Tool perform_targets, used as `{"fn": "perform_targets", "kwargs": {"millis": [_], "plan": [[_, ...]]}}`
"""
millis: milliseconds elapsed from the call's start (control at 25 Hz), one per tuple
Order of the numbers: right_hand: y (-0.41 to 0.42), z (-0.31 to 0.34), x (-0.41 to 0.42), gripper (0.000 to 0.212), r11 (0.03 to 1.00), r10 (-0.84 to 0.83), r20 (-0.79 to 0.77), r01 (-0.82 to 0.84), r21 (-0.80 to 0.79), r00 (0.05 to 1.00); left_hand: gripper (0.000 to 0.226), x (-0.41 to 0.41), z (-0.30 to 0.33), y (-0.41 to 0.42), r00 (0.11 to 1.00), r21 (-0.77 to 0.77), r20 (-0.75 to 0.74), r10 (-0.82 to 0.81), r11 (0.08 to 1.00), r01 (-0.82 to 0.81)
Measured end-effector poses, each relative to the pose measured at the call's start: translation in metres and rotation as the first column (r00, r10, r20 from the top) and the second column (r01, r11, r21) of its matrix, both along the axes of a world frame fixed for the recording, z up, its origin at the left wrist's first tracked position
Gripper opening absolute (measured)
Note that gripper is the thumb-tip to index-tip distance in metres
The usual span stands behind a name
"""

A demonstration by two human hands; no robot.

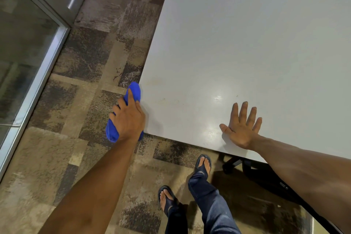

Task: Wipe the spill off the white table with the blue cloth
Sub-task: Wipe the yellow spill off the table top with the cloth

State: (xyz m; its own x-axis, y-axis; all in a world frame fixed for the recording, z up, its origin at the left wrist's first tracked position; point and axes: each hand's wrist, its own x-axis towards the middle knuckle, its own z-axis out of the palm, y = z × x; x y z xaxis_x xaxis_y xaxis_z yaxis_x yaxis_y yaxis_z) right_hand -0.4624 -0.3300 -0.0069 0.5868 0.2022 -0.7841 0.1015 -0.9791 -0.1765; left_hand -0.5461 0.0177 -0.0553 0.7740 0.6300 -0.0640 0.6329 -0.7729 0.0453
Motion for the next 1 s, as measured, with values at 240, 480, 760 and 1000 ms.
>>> {"fn": "perform_targets", "kwargs": {"millis": [240,480,760,1000], "plan": [[0.001,0.006,0.001,0.085,1.0,-0.01,-0.042,0.011,0.021,0.999,0.042,0.001,0.036,0.043,0.99,0.024,0.089,0.113,0.993,-0.116],[0.0,0.005,0.0,0.086,1.0,-0.013,-0.05,0.014,0.017,0.999,0.06,0.038,0.049,-0.05,0.932,0.136,0.173,-0.318,0.945,0.298],[-0.001,-0.004,-0.002,0.086,1.0,0.011,0.021,-0.011,-0.017,1.0,0.065,0.017,-0.011,-0.128,0.81,-0.003,0.1,-0.578,0.814,0.581],[0.003,-0.002,-0.004,0.084,0.999,0.017,0.078,-0.013,-0.052,0.997,0.063,0.03,-0.02,-0.12,0.839,-0.014,0.124,-0.529,0.845,0.535]]}}
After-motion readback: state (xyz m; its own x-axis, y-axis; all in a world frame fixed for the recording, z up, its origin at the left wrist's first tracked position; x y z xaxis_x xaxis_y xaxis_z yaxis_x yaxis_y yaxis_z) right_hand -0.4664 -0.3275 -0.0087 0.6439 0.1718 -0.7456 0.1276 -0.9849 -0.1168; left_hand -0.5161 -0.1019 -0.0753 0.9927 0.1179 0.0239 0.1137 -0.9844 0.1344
